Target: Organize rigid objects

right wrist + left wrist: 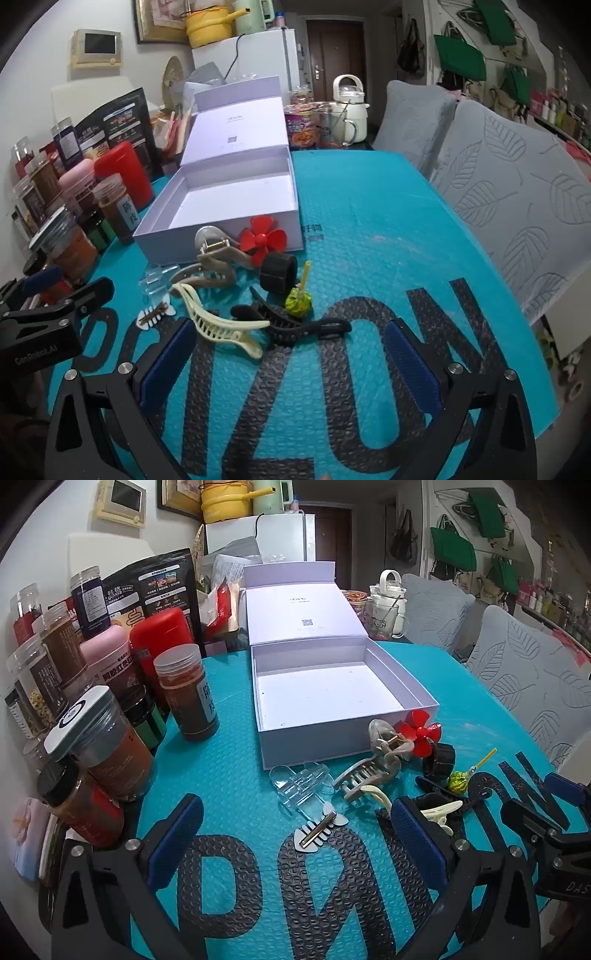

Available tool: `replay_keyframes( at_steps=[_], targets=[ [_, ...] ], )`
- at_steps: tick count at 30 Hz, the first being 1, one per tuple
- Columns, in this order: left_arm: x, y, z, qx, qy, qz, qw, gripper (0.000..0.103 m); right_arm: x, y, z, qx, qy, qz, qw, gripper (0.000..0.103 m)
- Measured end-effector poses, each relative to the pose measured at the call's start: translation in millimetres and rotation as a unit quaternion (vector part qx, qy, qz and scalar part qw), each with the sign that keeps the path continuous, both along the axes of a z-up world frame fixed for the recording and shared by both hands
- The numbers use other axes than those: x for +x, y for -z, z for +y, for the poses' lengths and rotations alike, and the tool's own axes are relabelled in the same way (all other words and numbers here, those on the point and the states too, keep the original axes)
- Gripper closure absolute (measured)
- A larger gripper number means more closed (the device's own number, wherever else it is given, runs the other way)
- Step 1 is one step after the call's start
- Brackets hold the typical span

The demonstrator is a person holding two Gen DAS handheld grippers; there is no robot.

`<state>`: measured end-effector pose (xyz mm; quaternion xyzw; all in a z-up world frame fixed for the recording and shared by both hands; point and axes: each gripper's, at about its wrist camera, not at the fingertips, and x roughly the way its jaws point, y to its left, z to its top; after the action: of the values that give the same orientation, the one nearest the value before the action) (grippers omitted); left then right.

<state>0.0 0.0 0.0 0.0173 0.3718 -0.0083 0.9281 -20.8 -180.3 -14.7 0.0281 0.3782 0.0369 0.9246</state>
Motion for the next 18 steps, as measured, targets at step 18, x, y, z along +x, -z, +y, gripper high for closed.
replay_keyframes(
  at_steps=[18],
  targets=[
    [-6,-1,-2,-0.017,0.011,0.004,0.9998,0.000,-2,-3,2,0.000,-0.002,-0.007,1.000,0.000]
  ],
)
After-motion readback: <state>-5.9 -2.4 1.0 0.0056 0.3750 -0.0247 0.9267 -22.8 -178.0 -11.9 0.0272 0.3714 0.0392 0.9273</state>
